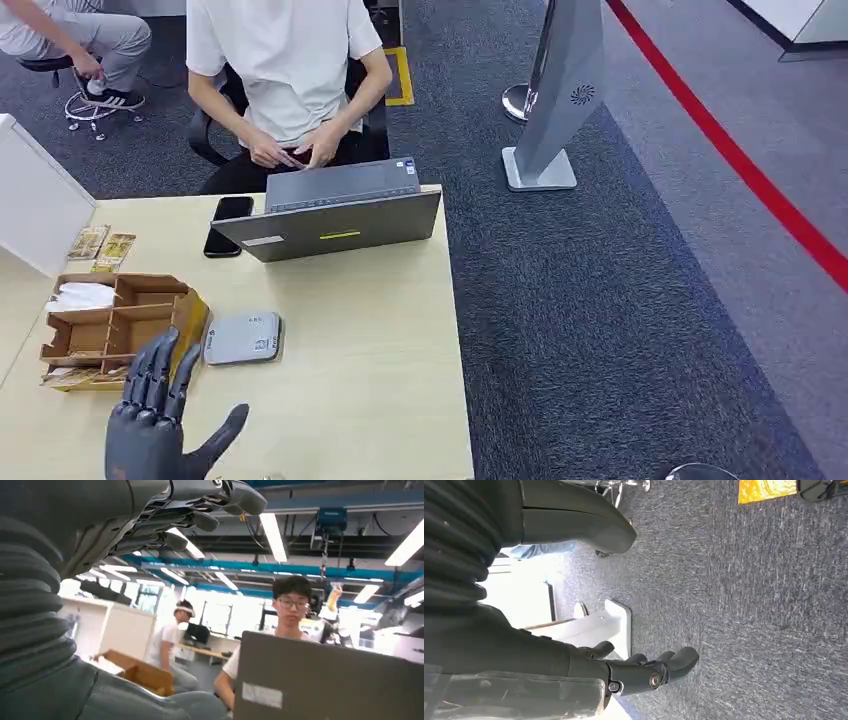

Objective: Pass the card to the sensor for recognition and then transmit it.

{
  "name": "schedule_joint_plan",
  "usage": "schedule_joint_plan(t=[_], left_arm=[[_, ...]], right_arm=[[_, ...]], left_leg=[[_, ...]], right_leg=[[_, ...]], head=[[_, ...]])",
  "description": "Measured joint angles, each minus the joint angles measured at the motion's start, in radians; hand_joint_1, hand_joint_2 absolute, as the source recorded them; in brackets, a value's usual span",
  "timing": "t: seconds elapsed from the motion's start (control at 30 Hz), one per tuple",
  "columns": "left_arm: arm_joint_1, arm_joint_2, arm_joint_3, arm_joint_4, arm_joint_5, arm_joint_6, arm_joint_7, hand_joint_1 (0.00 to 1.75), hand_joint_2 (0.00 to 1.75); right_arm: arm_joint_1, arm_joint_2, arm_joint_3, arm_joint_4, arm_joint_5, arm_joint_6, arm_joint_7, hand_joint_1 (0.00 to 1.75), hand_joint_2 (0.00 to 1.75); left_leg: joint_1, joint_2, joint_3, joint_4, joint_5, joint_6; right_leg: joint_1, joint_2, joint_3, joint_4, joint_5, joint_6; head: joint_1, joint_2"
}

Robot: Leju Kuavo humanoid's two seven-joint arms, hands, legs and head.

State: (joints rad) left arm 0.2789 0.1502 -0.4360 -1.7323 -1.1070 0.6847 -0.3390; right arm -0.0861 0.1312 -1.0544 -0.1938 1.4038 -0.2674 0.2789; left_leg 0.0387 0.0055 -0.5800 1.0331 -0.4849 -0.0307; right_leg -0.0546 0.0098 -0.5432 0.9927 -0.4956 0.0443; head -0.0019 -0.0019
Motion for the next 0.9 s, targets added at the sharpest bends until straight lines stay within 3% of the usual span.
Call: schedule_joint_plan(t=[0.1, 0.17, 0.33, 0.47, 0.9], left_arm=[[0.053, -0.087, 0.033, 0.002, 0.068, 0.0, -0.196, 0.0, 1.75], [0.076, -0.144, 0.069, 0.002, 0.09, 0.003, -0.277, 0.0, 1.75], [0.094, -0.232, 0.159, 0.016, 0.091, 0.006, -0.284, 0.0, 1.75], [0.096, -0.262, 0.192, 0.029, 0.081, 0.007, -0.281, 0.0, 1.75], [-0.015, -0.352, 0.503, 0.205, -0.025, 0.008, -0.308, 0.0, 1.75]], right_arm=[[0.0, 0.0, -0.001, 0.0, 0.002, 0.0, 0.006, 0.0, 1.75], [0.0, 0.0, -0.001, 0.0, 0.003, 0.0, 0.01, 0.0, 1.75], [0.0, 0.0, 0.0, 0.0, 0.003, 0.0, 0.01, 0.0, 1.75], [0.0, 0.0, 0.0, 0.0, 0.003, 0.0, 0.009, 0.0, 1.75], [-0.001, 0.0, 0.0, 0.0, 0.021, 0.013, 0.009, 0.0, 1.75]], left_leg=[[0.0, 0.0, 0.0, 0.001, 0.0, 0.0], [0.0, 0.0, 0.0, 0.001, 0.0, 0.0], [0.001, -0.001, 0.0, 0.0, 0.0, 0.0], [0.001, -0.001, 0.0, 0.0, 0.0, 0.0], [0.001, -0.001, 0.001, 0.0, 0.0, 0.0]], right_leg=[[0.0, 0.0, 0.0, 0.0, 0.0, 0.0], [0.0, 0.0, 0.0, -0.001, 0.0, 0.0], [0.0, -0.001, 0.0, 0.0, 0.0, 0.0], [0.0, -0.001, 0.001, 0.0, 0.0, 0.0], [0.0, -0.001, 0.001, 0.0, 0.0, 0.0]], head=[[0.0, 0.0], [0.0, 0.0], [0.0, 0.0], [0.0, 0.0], [0.0, 0.0]])
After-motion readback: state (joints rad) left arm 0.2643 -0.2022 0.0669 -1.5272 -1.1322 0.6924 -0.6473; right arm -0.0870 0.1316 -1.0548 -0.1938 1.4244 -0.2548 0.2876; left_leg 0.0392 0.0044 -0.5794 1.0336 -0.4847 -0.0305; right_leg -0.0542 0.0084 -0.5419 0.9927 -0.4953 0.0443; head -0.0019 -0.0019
